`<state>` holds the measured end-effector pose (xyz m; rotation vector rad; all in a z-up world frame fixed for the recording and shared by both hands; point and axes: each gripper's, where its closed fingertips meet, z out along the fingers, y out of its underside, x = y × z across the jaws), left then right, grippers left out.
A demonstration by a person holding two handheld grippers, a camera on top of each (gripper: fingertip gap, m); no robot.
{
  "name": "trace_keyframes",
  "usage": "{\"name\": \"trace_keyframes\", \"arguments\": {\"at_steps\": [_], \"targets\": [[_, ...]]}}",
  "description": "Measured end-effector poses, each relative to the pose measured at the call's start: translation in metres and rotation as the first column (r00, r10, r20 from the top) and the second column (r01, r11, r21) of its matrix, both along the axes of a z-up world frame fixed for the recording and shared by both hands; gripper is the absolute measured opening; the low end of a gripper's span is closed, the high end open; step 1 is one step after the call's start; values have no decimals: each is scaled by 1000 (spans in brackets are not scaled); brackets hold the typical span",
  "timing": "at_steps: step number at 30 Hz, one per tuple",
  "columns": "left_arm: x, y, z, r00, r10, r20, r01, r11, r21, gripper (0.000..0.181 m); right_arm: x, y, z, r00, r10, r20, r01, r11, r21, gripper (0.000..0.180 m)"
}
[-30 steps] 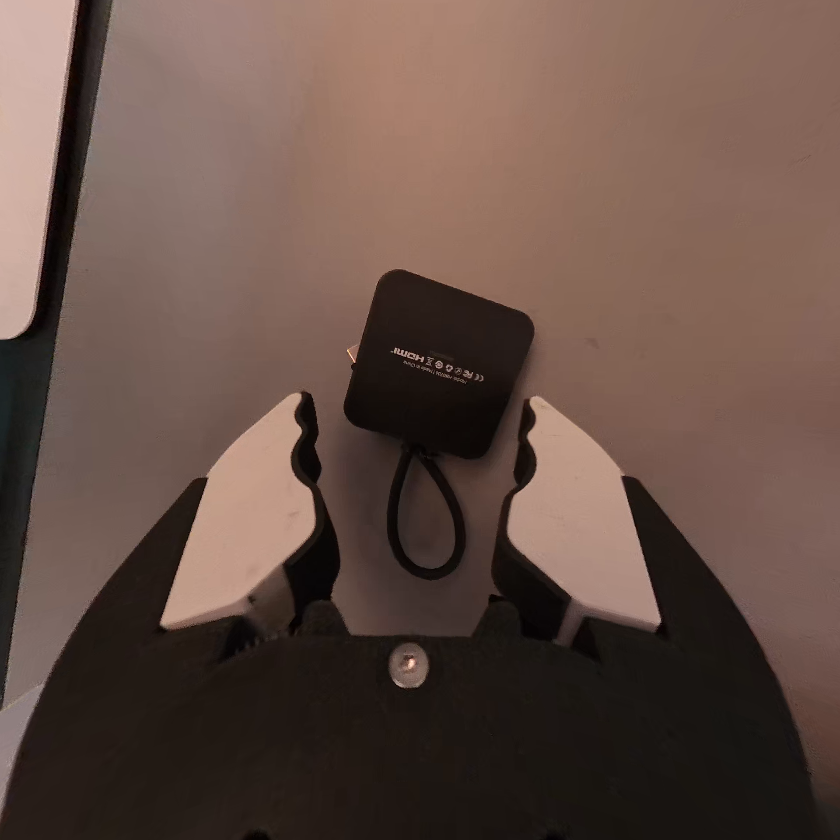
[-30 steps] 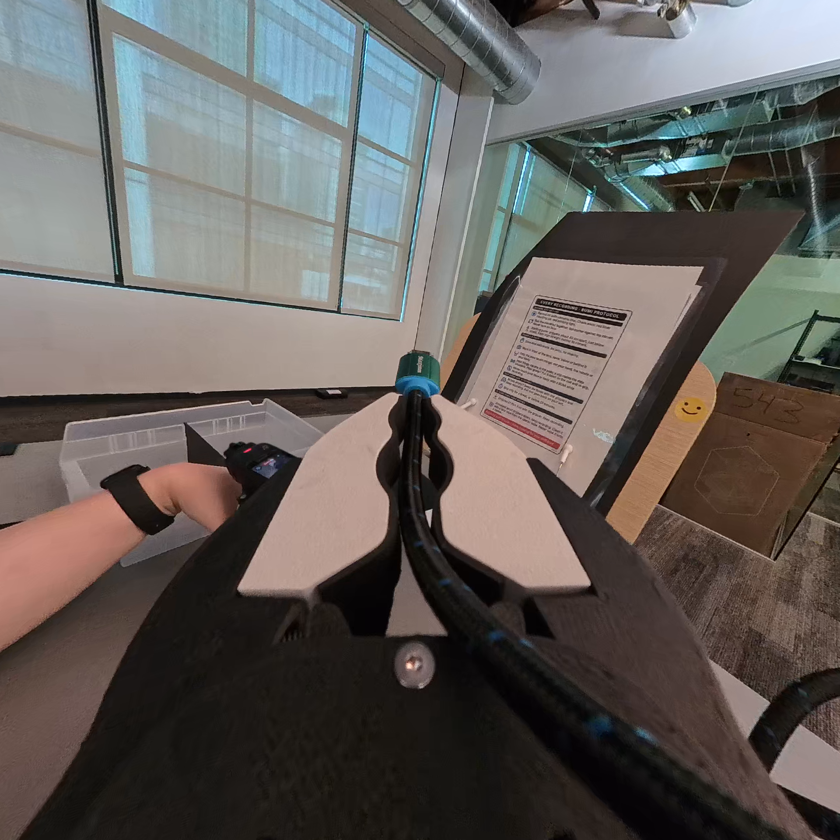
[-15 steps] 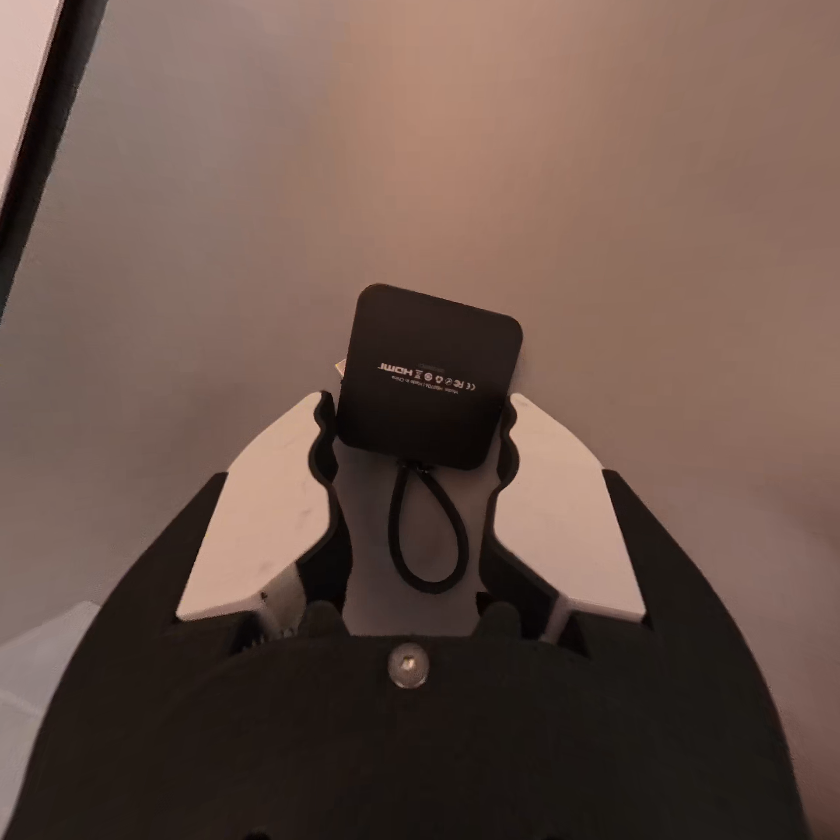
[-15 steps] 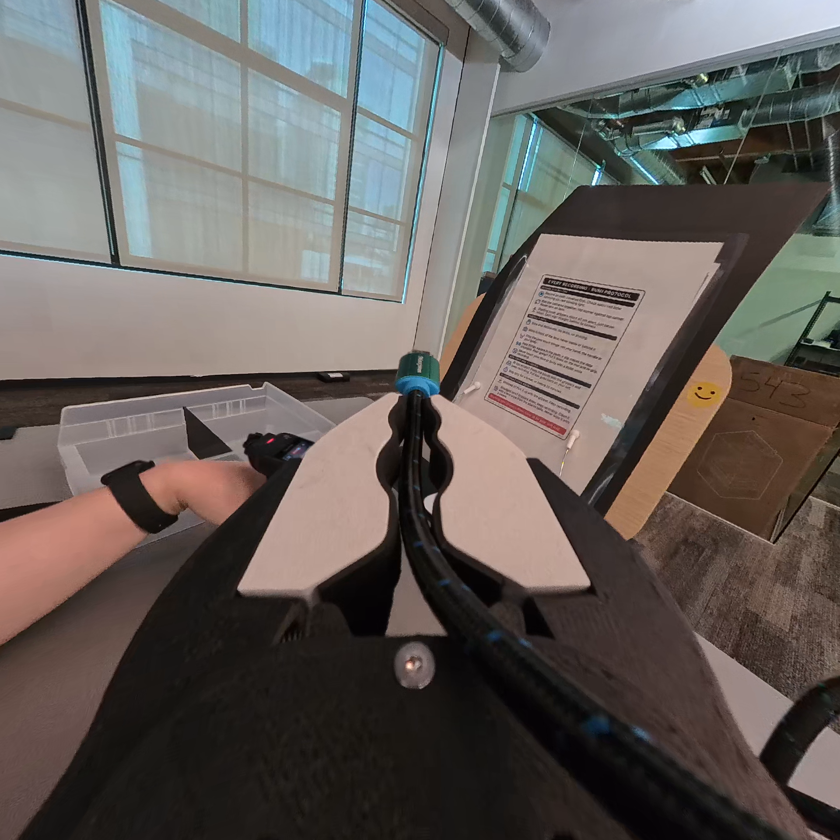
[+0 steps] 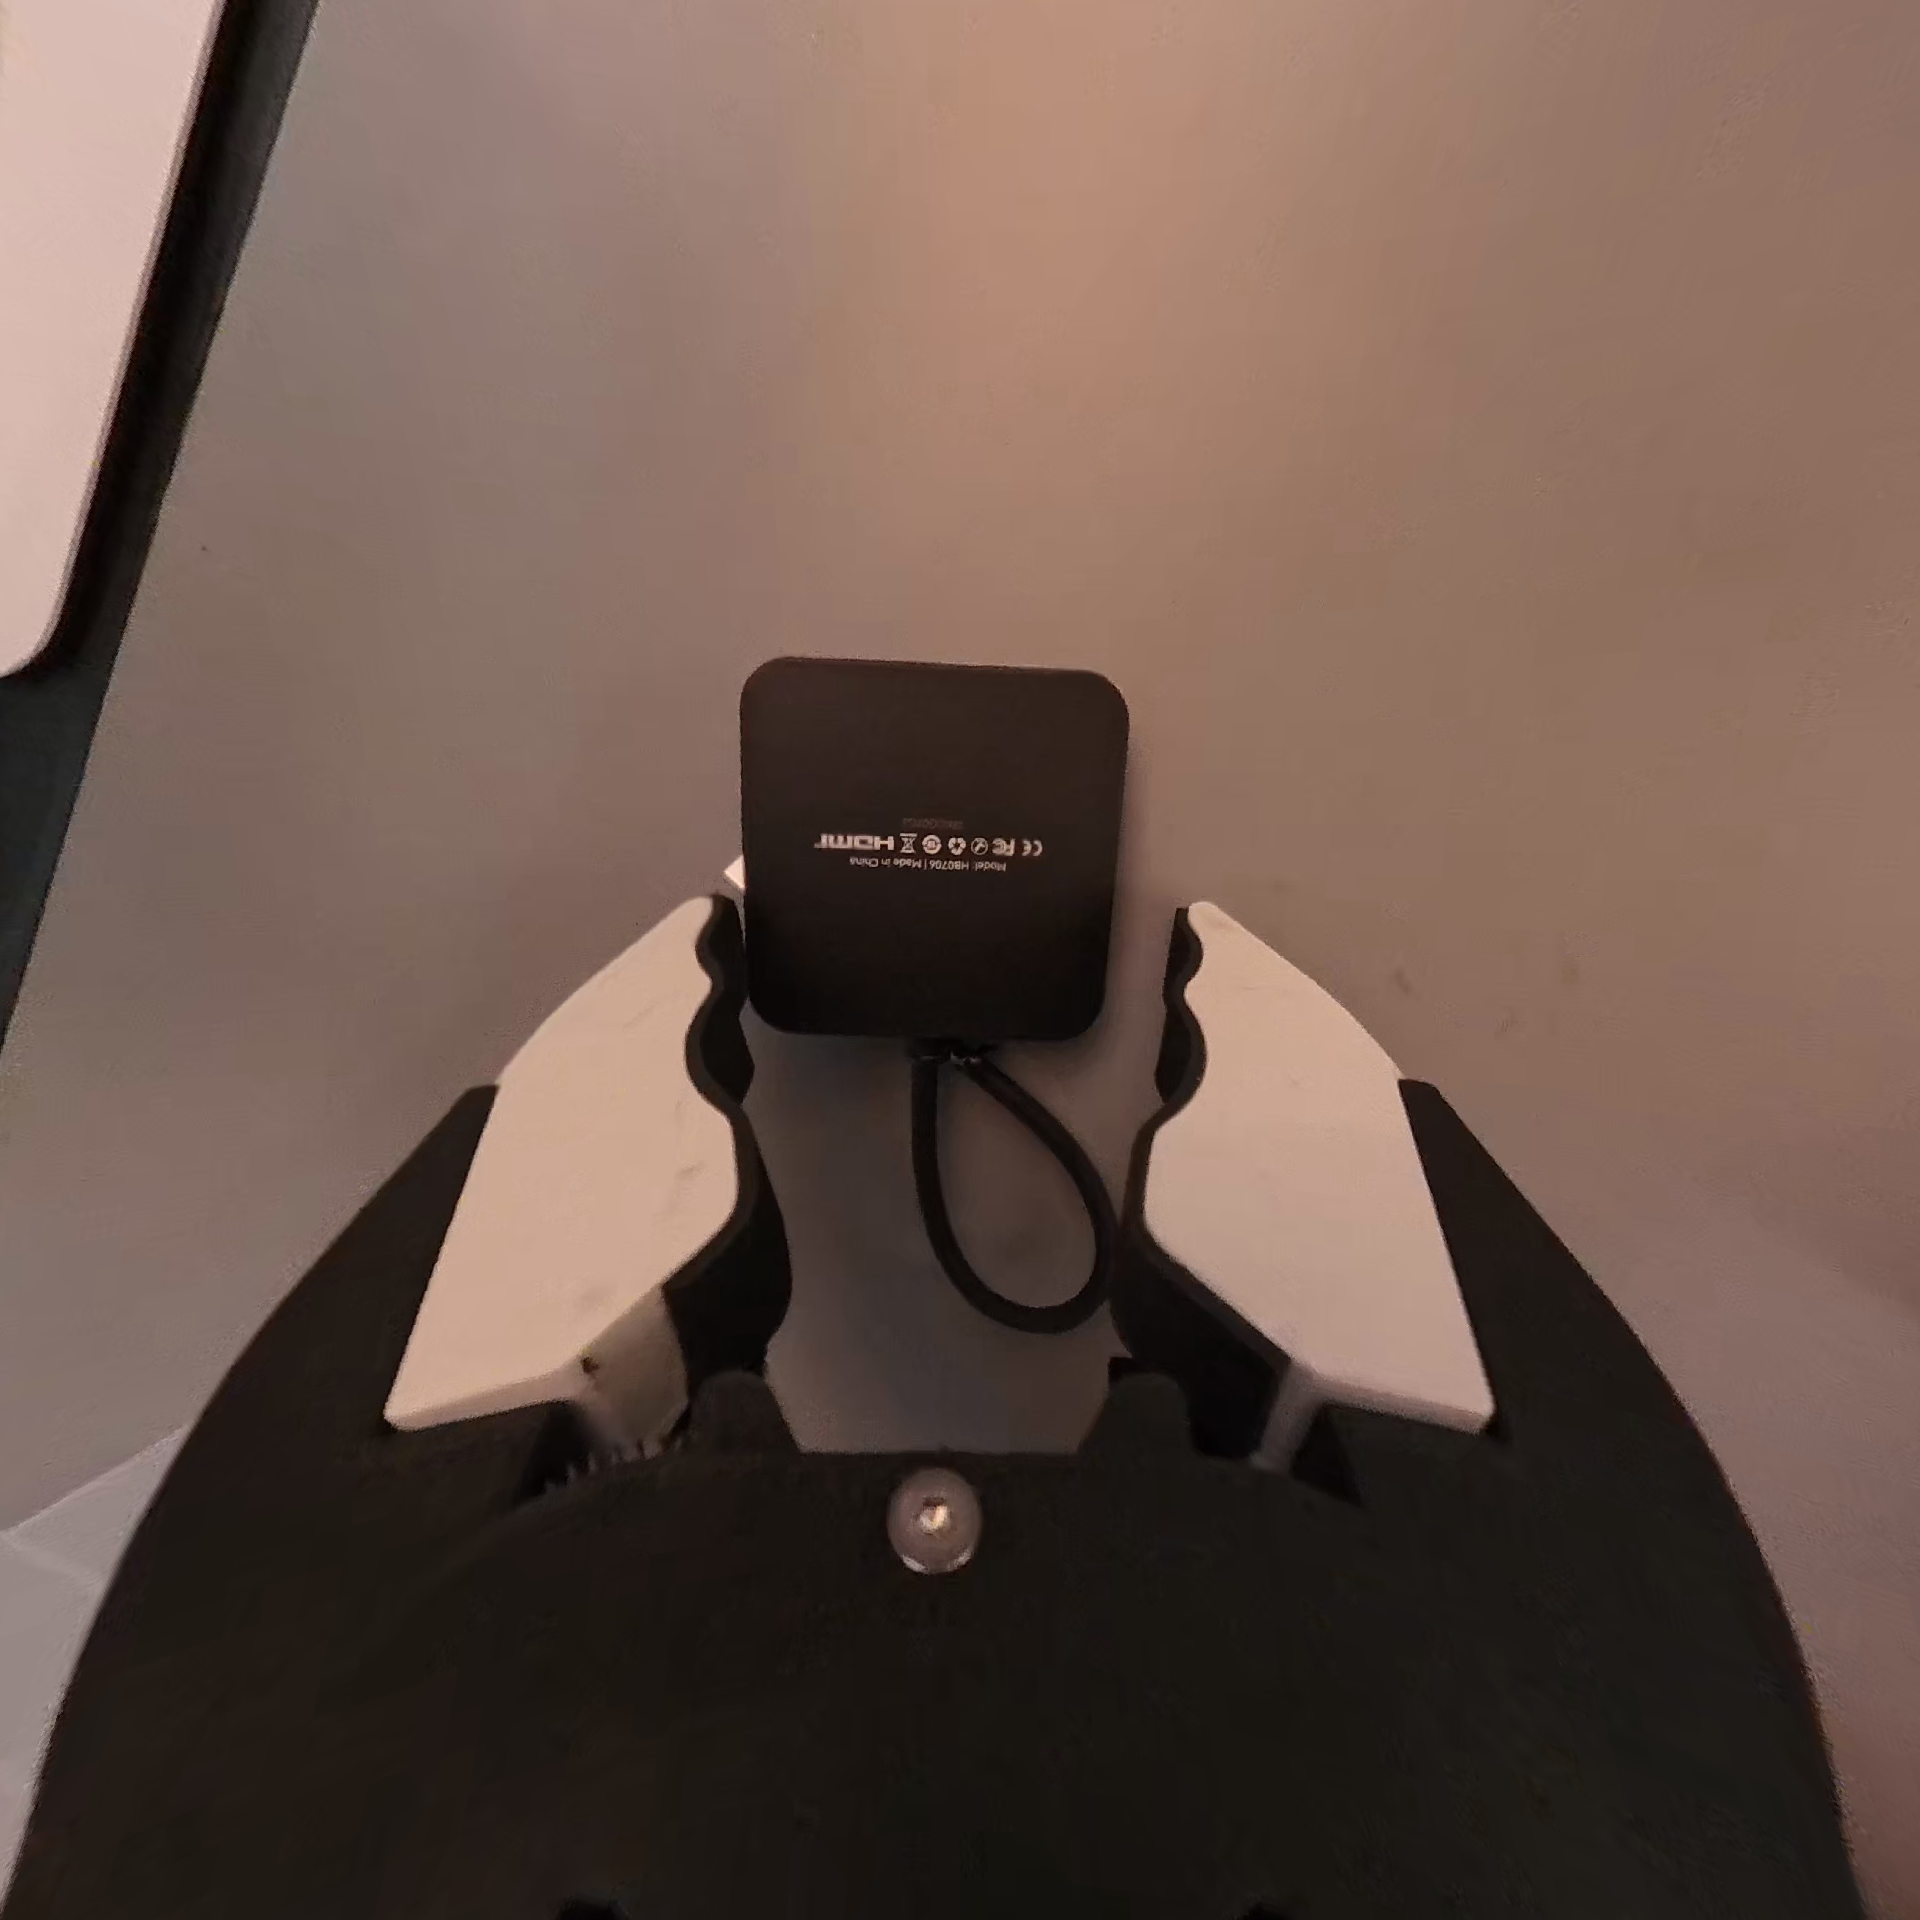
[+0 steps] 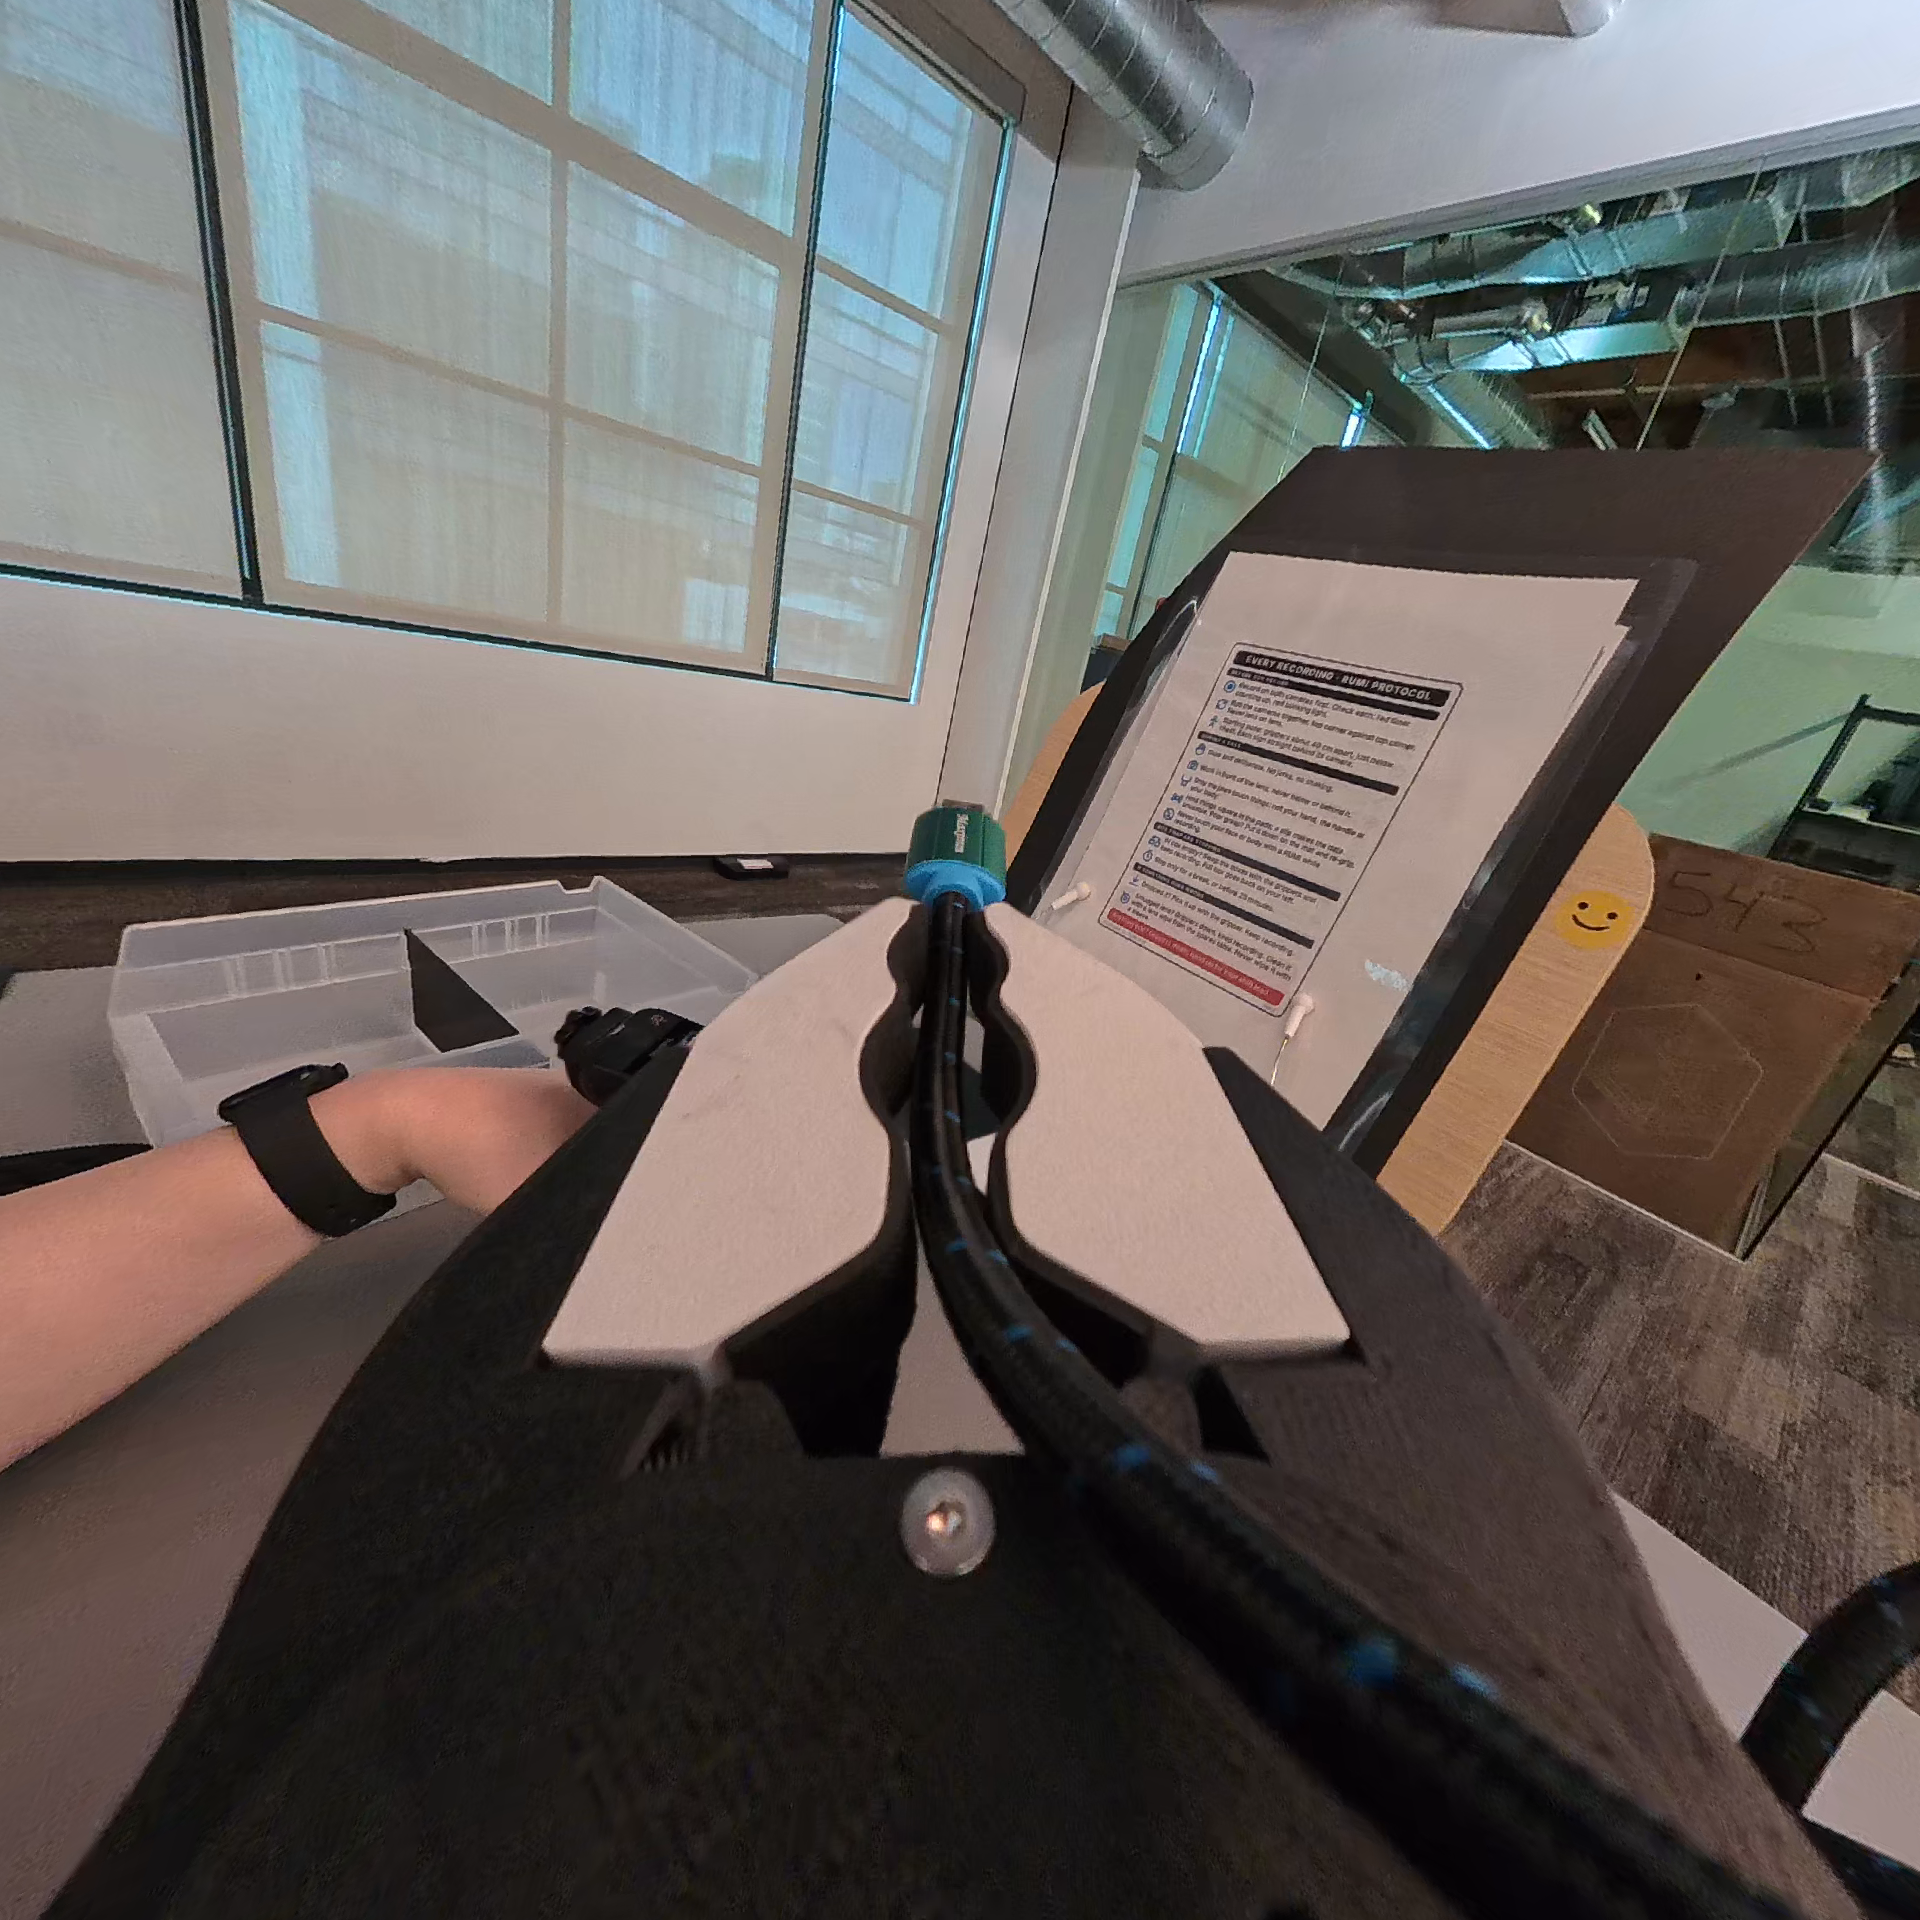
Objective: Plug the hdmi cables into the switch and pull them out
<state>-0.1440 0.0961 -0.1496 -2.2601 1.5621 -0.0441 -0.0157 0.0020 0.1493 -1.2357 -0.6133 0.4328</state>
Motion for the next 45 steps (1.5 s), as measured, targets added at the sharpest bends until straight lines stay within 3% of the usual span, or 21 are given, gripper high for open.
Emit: {"name": "trace_keyframes", "arguments": {"at_steps": [17, 28, 34, 41, 45], "targets": [[-3, 2, -1, 999, 32, -16, -33, 998, -50, 66, -2, 2, -4, 1000, 1, 19, -1, 1000, -13, 8], [14, 14, 30, 948, 183, 262, -148, 978, -149, 65, 2, 2, -4, 1000, -7, 20, 7, 1000, -19, 8], [32, 16, 74, 789, 262, 556, -141, 958, -251, 65, 1, 5, -8, 998, -29, 58, 30, 999, -28, 8], [42, 14, 142, 439, 279, 854, 11, 949, -315, 65, -3, 10, -19, 979, -89, 183, 92, 996, -10, 8], [41, 12, 170, 314, 199, 928, 51, 973, -226, 65, -10, 12, -27, 948, -128, 292, 126, 992, 25, 7]]}}
